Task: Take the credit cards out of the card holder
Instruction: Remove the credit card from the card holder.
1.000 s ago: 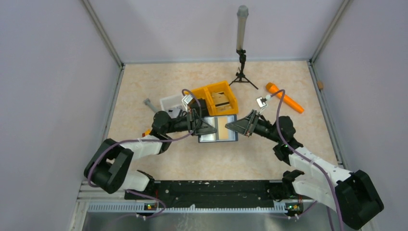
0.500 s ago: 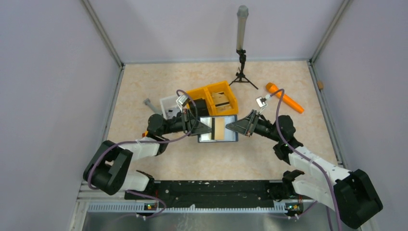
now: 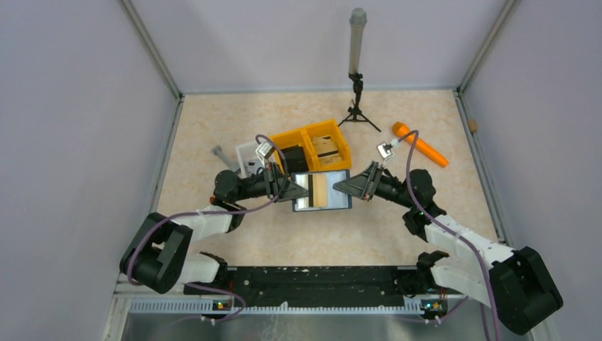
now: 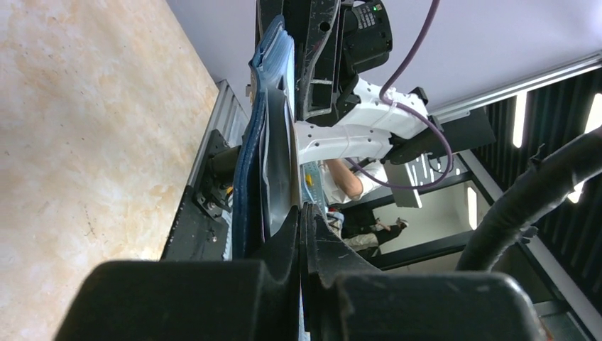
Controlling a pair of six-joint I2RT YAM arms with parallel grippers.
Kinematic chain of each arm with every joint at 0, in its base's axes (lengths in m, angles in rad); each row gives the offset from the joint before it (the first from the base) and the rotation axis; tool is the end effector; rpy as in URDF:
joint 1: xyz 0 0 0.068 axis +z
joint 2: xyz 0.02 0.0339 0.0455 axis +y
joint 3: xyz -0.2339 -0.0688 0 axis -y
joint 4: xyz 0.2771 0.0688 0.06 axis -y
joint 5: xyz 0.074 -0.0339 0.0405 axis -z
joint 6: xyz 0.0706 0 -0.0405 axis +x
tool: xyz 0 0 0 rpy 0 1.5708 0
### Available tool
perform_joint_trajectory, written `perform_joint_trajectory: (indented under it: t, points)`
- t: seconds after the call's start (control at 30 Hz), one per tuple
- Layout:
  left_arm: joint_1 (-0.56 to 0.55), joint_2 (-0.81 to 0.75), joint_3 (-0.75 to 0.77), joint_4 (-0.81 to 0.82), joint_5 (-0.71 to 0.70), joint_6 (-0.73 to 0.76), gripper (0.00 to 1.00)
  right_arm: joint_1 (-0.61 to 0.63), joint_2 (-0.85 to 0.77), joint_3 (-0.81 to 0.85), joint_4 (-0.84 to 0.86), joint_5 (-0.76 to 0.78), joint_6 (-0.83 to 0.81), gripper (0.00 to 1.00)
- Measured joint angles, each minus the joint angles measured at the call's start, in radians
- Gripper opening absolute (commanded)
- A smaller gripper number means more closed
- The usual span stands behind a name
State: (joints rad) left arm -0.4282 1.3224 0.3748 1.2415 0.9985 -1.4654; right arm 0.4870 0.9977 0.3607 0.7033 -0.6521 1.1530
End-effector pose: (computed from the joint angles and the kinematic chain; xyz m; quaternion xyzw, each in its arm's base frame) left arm 0.2304 -0.1704 0.1827 0.0746 0.6450 -0.7389 0.1804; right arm 0.2287 0.1696 0.2021 -0.0094 0.6882 0.6550 0.3119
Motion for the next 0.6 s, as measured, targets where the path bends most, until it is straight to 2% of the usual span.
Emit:
perform_joint_trajectory:
  t: [0.07,0.27,0.33,0.37,0.43,0.6]
  points:
    - [-0.005,-0.014,0.001,-0.029,-0.002,0.022,0.09,-0.001,0.011,0.0,0.017,-0.006,0.011,0.0]
    - [-0.043,-0.038,0.036,-0.148,-0.008,0.1,0.39,-0.001,0.028,-0.001,0.046,-0.018,0.038,0.0]
    - [-0.048,-0.038,0.047,-0.168,-0.011,0.111,0.44,-0.001,0.028,-0.001,0.057,-0.019,0.043,0.0]
    - [-0.05,-0.038,0.05,-0.174,-0.012,0.116,0.43,-0.001,0.028,-0.001,0.06,-0.019,0.045,0.0]
    - [-0.054,-0.037,0.052,-0.18,-0.015,0.123,0.36,-0.002,0.028,-0.001,0.063,-0.02,0.047,0.0]
    - [-0.064,-0.037,0.054,-0.194,-0.021,0.133,0.02,-0.002,0.028,-0.001,0.069,-0.022,0.056,0.0]
